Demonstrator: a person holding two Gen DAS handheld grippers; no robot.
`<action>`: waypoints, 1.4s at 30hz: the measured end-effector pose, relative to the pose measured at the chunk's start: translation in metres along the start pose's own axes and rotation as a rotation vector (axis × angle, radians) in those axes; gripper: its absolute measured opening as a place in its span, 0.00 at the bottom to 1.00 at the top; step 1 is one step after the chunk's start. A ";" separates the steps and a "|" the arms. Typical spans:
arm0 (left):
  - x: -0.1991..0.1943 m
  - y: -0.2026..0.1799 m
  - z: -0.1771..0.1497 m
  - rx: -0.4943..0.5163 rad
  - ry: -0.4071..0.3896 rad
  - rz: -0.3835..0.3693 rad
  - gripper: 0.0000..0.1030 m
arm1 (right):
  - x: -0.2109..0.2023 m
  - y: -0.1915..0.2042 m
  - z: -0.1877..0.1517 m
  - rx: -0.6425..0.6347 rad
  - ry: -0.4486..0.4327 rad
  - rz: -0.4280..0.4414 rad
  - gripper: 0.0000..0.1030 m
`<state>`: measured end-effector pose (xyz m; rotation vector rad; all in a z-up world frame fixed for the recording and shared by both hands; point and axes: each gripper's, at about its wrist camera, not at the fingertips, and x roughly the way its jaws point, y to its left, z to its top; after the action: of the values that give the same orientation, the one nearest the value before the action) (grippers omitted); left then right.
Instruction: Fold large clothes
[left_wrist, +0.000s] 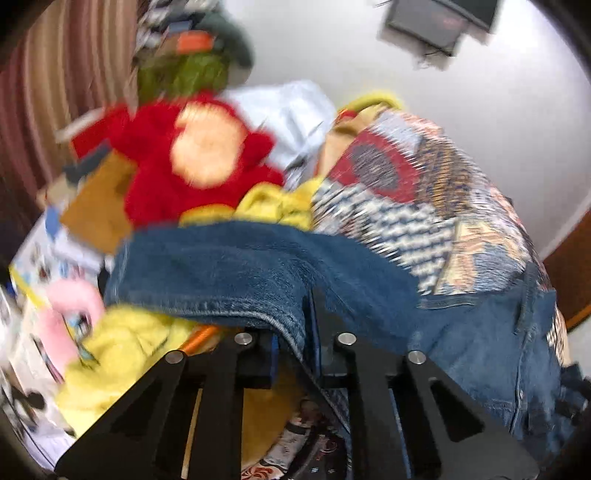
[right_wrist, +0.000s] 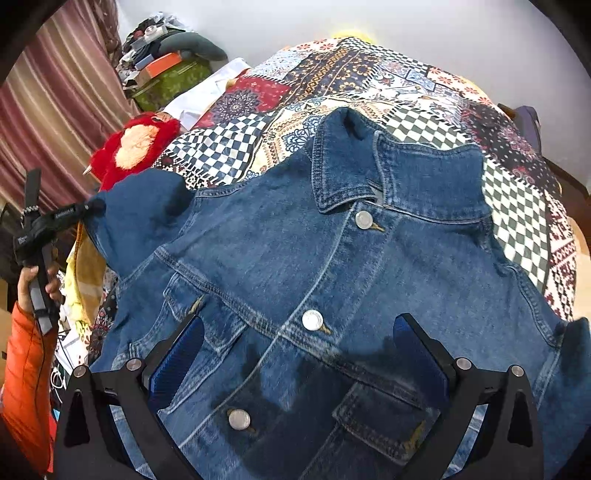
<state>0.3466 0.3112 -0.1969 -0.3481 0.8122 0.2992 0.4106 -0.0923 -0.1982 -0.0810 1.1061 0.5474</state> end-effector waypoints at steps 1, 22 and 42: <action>-0.011 -0.010 0.002 0.032 -0.026 -0.019 0.11 | -0.004 -0.001 -0.001 0.002 -0.002 -0.004 0.99; 0.035 -0.145 -0.091 0.148 0.300 -0.333 0.08 | -0.068 -0.024 -0.036 0.054 -0.075 -0.012 0.99; 0.014 -0.033 -0.057 -0.112 0.279 -0.366 0.59 | -0.024 -0.018 -0.016 0.050 -0.014 -0.007 0.99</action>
<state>0.3322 0.2594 -0.2375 -0.6441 0.9877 -0.0486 0.3979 -0.1219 -0.1881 -0.0374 1.1052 0.5129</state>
